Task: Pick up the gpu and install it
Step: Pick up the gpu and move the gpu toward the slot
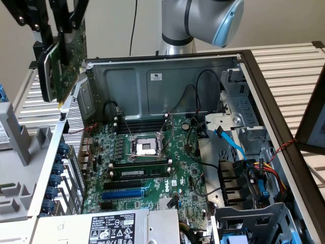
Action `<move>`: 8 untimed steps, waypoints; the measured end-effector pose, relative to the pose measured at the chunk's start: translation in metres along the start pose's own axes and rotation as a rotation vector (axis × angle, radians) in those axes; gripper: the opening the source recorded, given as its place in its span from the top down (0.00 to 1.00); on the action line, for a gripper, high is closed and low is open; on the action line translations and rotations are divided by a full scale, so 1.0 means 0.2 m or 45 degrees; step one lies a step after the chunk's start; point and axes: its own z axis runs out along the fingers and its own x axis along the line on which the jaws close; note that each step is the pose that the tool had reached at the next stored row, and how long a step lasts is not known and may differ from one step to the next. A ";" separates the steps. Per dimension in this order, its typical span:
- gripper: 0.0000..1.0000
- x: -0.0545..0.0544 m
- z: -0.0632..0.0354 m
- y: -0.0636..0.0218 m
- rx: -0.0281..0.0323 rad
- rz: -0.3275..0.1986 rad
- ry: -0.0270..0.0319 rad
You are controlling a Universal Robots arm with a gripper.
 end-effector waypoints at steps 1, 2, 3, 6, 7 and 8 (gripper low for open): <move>0.73 -0.02 -0.002 0.001 -0.0028 0.000 -0.0017; 0.73 -0.04 -0.003 0.003 -0.0047 -0.001 -0.0029; 0.73 -0.06 -0.005 0.004 -0.0068 -0.001 -0.0038; 0.73 -0.12 -0.009 0.009 -0.0144 -0.003 -0.0066; 0.73 -0.13 -0.011 0.011 -0.0163 -0.003 -0.0079; 0.73 -0.15 -0.013 0.012 -0.0187 -0.004 -0.0092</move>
